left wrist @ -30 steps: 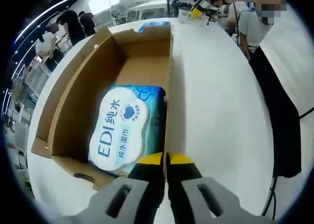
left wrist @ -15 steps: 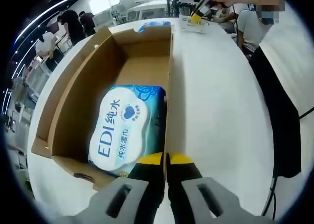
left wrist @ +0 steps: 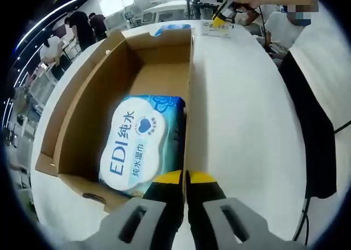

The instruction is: Operate the shoe box by opening the lid, removing the specified soft item, and placing it in the target area until the item is outside and the box remains undamaged.

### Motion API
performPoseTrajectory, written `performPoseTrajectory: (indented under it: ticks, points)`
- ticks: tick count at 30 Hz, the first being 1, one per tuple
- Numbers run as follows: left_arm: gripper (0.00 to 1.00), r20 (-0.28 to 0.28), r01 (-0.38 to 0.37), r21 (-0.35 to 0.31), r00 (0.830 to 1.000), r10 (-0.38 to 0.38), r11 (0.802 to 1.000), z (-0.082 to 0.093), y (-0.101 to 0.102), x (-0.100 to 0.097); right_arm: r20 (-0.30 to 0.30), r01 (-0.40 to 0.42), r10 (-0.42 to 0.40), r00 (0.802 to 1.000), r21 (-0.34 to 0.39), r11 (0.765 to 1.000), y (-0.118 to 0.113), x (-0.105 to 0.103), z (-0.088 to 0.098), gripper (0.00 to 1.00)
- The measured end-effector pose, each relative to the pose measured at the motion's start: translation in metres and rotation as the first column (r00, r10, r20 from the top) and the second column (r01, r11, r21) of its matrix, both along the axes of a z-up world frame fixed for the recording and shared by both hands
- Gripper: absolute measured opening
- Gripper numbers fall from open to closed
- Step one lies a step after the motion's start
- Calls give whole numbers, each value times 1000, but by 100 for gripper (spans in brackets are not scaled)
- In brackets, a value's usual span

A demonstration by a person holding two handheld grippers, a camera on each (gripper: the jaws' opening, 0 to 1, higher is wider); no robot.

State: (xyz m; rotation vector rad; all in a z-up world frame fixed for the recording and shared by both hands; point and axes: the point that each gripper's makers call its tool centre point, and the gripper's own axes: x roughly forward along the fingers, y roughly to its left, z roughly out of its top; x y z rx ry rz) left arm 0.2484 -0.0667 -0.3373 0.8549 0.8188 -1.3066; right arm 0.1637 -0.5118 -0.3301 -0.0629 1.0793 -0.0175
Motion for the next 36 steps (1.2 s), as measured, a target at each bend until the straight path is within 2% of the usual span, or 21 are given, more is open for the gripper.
performPoseTrajectory:
  ticks: [3,6,8,11,15,17,20,23,26,31,36]
  points:
    - [1,1,0,0,1000,0,1000,0,0,0,2,-32,32,1000,8,999,3,1,-1,19]
    - [1,2,0,0,1000,0,1000,0,0,0,-60,-52,52,997,2,999,3,-8,-11,25]
    - [1,1,-2,1,1000,2,1000,0,0,0,-12,-35,35,999,-18,999,1,-7,-9,28]
    - [1,4,-2,1,1000,2,1000,0,0,0,-8,-18,17,1000,-7,1000,1,-13,-7,34]
    - [1,3,-1,0,1000,1,1000,0,0,0,37,-3,2,999,13,1000,2,-14,0,39]
    - [1,3,0,0,1000,0,1000,0,0,0,74,14,-14,997,-8,1000,-2,-13,7,41]
    - [1,5,0,-1,1000,0,1000,0,0,0,133,48,-51,990,19,999,0,-10,17,48]
    - [1,6,1,-1,1000,-1,1000,0,0,0,159,43,-46,986,22,999,4,-11,24,50]
    - [1,8,4,-2,1000,-4,1000,0,0,0,211,15,-2,977,-58,998,2,-7,38,50]
    - [1,11,7,-4,1000,-7,1000,0,0,0,238,-22,37,971,-67,998,11,-2,58,43]
    - [1,14,10,-5,1000,-10,1000,0,0,0,257,-69,104,961,-139,988,11,9,79,47]
